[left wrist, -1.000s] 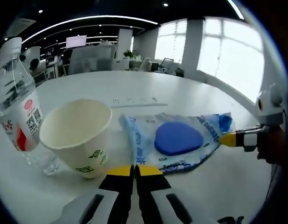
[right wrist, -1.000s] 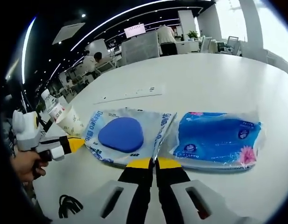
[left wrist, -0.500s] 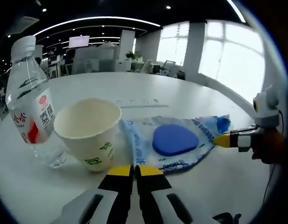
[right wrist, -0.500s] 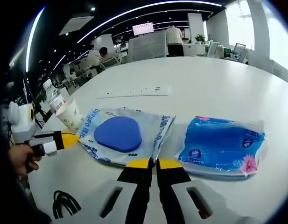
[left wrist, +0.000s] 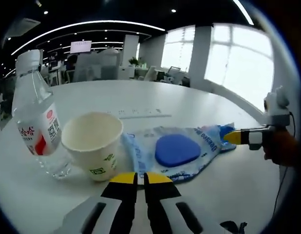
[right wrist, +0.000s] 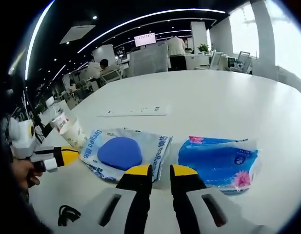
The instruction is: Arrange the tabletop items into an orderly group along one side of the table until the central work area is clear of visible clutter.
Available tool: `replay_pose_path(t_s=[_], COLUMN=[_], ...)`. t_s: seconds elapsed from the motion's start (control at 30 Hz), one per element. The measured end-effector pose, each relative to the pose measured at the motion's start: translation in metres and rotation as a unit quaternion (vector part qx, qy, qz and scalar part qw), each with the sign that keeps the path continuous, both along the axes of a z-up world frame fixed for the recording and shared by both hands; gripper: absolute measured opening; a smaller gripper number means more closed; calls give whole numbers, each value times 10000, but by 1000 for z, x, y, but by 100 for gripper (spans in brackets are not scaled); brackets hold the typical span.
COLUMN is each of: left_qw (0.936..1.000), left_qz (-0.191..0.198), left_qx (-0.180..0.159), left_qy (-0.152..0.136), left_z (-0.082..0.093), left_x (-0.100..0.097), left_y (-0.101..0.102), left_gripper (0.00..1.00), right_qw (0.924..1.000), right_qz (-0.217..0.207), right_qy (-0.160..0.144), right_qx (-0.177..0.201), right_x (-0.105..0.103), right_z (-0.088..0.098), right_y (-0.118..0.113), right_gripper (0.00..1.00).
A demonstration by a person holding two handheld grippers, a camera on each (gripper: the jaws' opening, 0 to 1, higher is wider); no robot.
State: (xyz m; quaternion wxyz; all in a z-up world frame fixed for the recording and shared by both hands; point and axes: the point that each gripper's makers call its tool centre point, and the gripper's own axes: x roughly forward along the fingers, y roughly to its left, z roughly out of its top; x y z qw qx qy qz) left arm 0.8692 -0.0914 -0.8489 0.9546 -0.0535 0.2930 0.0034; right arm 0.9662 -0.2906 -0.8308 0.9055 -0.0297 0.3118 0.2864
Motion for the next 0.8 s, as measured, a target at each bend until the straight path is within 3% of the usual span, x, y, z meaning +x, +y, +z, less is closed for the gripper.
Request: replay_pose_path(t_s=[0.2, 0.47, 0.7, 0.8], left_qw=[9996, 9980, 9979, 9982], left_qz=[-206, -522, -523, -464], left_qx=[76, 247, 302, 302], left_qy=[-165, -240, -253, -248], left_z=[17, 28, 29, 30], left_x=[-4, -12, -20, -24], left_y=[-8, -13, -7, -4], left_gripper=[10, 13, 11, 9], right_qw=[9991, 9980, 9968, 9970], right_qz=[-371, -492, -413, -324], right_qy=[61, 314, 471, 432], right_qx=[-183, -245, -502, -563], right_x=[11, 21, 16, 16], right_z=[-5, -15, -26, -28], right_y=[-12, -5, -1, -2], right_gripper=[16, 19, 4, 3])
